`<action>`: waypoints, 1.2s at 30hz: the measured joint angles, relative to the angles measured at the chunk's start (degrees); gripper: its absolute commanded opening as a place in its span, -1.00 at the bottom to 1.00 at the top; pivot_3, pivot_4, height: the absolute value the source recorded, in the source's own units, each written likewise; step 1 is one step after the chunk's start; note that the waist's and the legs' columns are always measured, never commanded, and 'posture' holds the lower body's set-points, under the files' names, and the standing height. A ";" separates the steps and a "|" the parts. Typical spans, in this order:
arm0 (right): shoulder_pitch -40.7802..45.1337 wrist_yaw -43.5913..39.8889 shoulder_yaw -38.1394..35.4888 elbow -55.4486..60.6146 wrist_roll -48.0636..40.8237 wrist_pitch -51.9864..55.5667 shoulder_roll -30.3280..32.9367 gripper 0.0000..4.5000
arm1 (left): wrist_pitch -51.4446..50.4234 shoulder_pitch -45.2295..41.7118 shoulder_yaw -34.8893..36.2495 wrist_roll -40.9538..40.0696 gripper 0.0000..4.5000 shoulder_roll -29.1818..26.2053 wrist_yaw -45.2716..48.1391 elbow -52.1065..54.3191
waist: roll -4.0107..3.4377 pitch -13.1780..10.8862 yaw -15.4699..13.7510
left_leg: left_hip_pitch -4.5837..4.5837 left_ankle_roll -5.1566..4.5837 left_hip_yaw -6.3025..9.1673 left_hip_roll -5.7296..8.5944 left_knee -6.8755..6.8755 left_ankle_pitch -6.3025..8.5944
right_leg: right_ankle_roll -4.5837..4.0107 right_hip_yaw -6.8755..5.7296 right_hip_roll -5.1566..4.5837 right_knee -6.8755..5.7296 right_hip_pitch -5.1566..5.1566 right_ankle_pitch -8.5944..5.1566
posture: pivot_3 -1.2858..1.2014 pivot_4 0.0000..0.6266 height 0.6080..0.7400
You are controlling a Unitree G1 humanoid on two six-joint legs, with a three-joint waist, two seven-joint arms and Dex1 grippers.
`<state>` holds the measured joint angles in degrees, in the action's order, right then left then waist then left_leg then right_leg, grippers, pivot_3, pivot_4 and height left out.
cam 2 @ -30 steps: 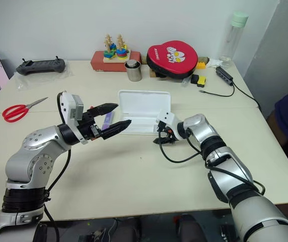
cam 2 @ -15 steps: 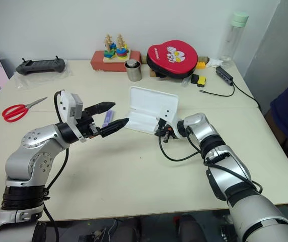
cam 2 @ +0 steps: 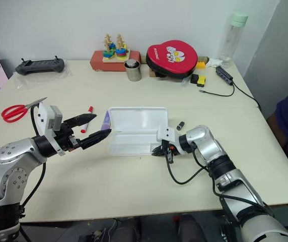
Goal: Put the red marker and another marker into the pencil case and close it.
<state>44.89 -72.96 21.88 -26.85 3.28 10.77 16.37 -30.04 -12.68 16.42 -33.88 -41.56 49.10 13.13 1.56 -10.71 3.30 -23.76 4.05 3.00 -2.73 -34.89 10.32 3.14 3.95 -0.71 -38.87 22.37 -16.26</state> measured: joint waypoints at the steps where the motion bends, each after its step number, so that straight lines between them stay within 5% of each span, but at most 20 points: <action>1: -0.26 -0.01 0.23 0.68 0.02 0.05 0.07 -1.00 | -0.24 0.09 0.35 -0.14 1.00 0.00 -0.17 0.21 | 0.01 0.00 0.01 | 0.02 0.00 0.00 0.00 -0.01 0.00 | 0.03 0.00 0.00 0.00 -0.02 0.01 | 0.03 -0.52 1.00; 9: -1.78 -0.22 1.16 5.78 -1.96 3.50 0.32 -0.15 | -1.47 0.85 2.32 -0.77 1.00 0.04 -2.90 -1.85 | 0.01 0.00 -0.03 | 0.00 0.00 0.01 0.00 0.01 0.00 | -0.05 0.00 0.00 0.00 0.00 -0.01 | 0.03 -0.52 1.00; 14: -0.40 1.52 -5.51 15.11 -10.19 12.65 -0.63 0.35 | 0.74 -1.87 2.73 4.65 1.00 -0.45 -7.36 -11.63 | 0.00 0.00 -0.08 | -0.02 0.00 0.03 0.00 0.02 0.00 | -0.07 -0.02 0.01 0.00 0.01 -0.02 | 0.03 -0.52 1.00; 18: 3.99 9.49 -13.13 22.47 -17.91 24.13 -4.48 0.55 | 0.73 -7.98 -1.08 12.01 1.00 -1.73 -12.00 -22.88 | 0.00 0.00 -0.13 | -0.04 0.00 0.11 -0.01 0.02 0.00 | -0.07 -0.11 0.03 -0.07 0.06 -0.02 | 0.03 -0.52 1.00; 22: 6.71 17.72 -18.67 28.39 -21.26 27.29 -5.47 0.96 | 0.41 -16.55 -5.59 17.13 1.00 -0.64 -14.58 -33.69 | 0.17 0.10 -1.21 | -0.11 0.00 0.14 0.00 0.02 0.00 | -0.10 -0.18 0.01 0.02 0.03 0.00 | 0.03 -0.52 1.00; 30: 6.63 25.51 -19.43 29.33 -22.61 28.17 -4.74 0.96 | 0.47 -28.07 -11.56 22.55 1.00 5.39 -16.05 -50.53 | 0.17 0.10 -1.47 | -0.25 -0.01 0.10 0.02 0.04 0.00 | -0.28 -0.17 0.00 -0.01 0.19 0.10 | 0.03 -0.52 1.00; 36: 6.62 27.00 -19.58 32.31 -24.70 29.53 -2.93 1.00 | 2.04 -31.64 -11.49 24.68 0.48 5.44 -17.33 -56.88 | 0.17 0.10 -1.28 | -0.24 -0.01 0.10 0.01 0.07 0.00 | -0.28 -0.16 0.00 -0.08 0.23 0.11 | 0.03 -0.52 1.00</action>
<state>51.52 -45.96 2.30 5.46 -21.42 40.30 13.43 -28.00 -44.32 4.94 -9.20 -36.12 31.77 -43.75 1.72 -10.61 2.02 -24.00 4.04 3.10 -2.71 -34.82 10.32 2.85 3.79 -0.70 -38.96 22.60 -16.16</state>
